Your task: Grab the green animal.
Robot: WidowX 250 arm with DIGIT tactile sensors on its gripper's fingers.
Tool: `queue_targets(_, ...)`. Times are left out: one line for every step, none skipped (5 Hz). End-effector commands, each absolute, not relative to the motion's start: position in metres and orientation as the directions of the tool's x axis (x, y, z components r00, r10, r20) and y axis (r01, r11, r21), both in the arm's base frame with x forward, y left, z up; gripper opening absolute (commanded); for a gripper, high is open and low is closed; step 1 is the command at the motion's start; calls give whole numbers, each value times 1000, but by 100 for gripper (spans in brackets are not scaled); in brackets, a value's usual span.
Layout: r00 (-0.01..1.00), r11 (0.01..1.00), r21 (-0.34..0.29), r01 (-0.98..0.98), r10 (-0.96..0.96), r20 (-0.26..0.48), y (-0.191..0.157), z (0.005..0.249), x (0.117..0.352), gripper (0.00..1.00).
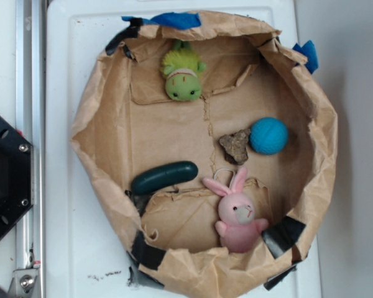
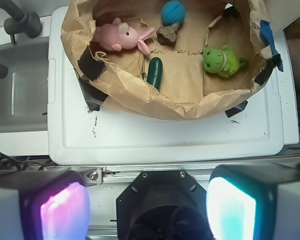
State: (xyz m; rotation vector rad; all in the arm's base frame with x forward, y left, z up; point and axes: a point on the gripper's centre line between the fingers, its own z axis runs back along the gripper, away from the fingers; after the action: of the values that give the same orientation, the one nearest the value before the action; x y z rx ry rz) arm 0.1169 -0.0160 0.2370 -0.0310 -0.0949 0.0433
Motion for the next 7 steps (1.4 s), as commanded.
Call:
queue_targets(995, 999, -33, -42, 45, 94, -16, 237, 117, 100)
queue_targets(989, 998, -24, -66, 69, 129, -9, 234, 163, 100)
queue_targets(990, 997, -26, -66, 69, 126, 0, 224, 200, 100)
queue_targets(989, 999, -21, 33, -29, 142, 5, 213, 224, 100)
queue_targets(946, 960, -12, 279, -273, 174, 13, 207, 241, 100)
queue_targets(946, 960, -12, 279, -273, 174, 13, 207, 241, 100)
queue_targets(946, 960, -12, 279, -273, 174, 13, 207, 241, 100)
